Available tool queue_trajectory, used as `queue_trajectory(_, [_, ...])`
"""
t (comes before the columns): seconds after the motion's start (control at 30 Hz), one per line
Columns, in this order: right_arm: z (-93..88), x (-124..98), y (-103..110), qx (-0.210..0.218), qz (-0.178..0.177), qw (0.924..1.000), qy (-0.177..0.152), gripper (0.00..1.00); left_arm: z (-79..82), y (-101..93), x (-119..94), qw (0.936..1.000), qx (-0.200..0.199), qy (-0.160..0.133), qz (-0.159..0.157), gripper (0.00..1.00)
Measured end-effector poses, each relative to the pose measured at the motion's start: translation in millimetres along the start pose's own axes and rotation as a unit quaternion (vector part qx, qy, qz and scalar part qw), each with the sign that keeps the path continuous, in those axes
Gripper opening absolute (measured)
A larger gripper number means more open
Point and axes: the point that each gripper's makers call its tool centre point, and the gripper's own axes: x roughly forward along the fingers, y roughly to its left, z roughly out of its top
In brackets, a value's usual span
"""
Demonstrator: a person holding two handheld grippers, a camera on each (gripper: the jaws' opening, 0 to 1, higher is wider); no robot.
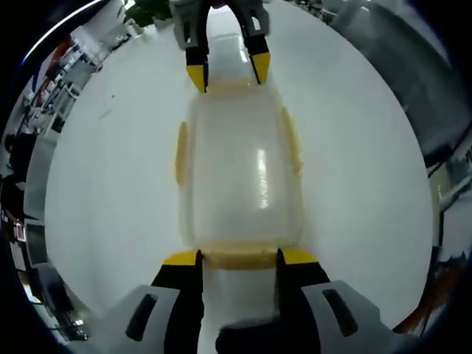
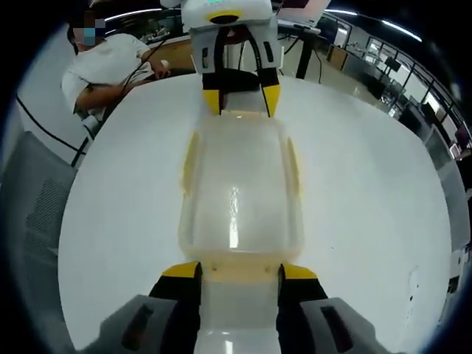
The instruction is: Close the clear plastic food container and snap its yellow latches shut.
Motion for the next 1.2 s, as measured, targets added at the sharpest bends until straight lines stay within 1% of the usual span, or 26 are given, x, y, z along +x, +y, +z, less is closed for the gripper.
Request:
queue_trajectory(0.1, [0.7,0.6,-0.5,0.0,0.001,1.0,0.006,0.38,-0.2,-0.3,0.1,1.0,-0.004,0.0,-0.003,0.38])
queue_trajectory(0.17, [1.1,0.7,-0.5,0.001,0.0,0.9999,0.014,0.37,-0.6,-0.2,0.2,1.0,0.003,0.001,-0.004,0.38])
queue_trajectory(0.3, [0.6,0.0,-0.2,0.004,0.001,0.9997,0.022,0.37,-0.5,-0.4,0.0,1.0,-0.006,0.005,-0.002,0.38])
queue_trajectory(0.4, [0.0,0.5,-0.7,0.002,0.001,0.9997,0.025,0.37,-0.1,-0.7,0.1,1.0,-0.005,0.008,0.0,0.38])
queue_trajectory(0.53, [0.2,1.0,-0.8,0.002,0.002,0.9993,0.037,0.38,-0.1,-1.4,1.3,0.9995,-0.006,0.029,0.002,0.38])
queue_trajectory(0.57, [0.0,1.0,-0.6,-0.001,0.002,0.9992,0.039,0.38,-0.1,-0.9,1.7,0.9996,-0.001,0.029,0.002,0.38])
queue_trajectory(0.77, [-0.3,1.0,-0.9,-0.002,0.005,0.9988,0.049,0.38,-1.4,-0.3,1.0,0.9997,-0.007,0.025,0.002,0.38])
queue_trajectory(0.83, [-0.2,0.8,-0.7,0.001,0.004,0.9987,0.052,0.37,-1.4,-0.4,1.8,0.9995,-0.01,0.03,0.004,0.38])
queue_trajectory(0.87, [-0.3,1.1,-1.3,-0.002,0.003,0.9987,0.052,0.37,-5.3,-5.5,1.6,0.9979,-0.047,0.044,-0.005,0.37])
queue_trajectory(0.9, [-0.5,1.1,-1.6,0.003,0.003,0.9987,0.052,0.36,-1.3,0.5,2.9,0.999,-0.02,0.039,-0.001,0.37])
queue_trajectory(0.93, [-0.7,0.8,-1.3,0.003,0.002,0.9986,0.052,0.35,-1.4,-0.2,2.9,0.9986,-0.021,0.048,-0.002,0.37])
queue_trajectory(1.03, [-0.1,0.9,-0.8,0.006,0.0,0.9982,0.06,0.35,-1.0,-1.3,2.4,0.998,-0.021,0.059,-0.002,0.37])
queue_trajectory(1.2, [-1.3,-0.1,-0.4,0.008,0.0,0.9982,0.06,0.34,-2.5,0.3,2.0,0.998,-0.03,0.054,-0.011,0.36])
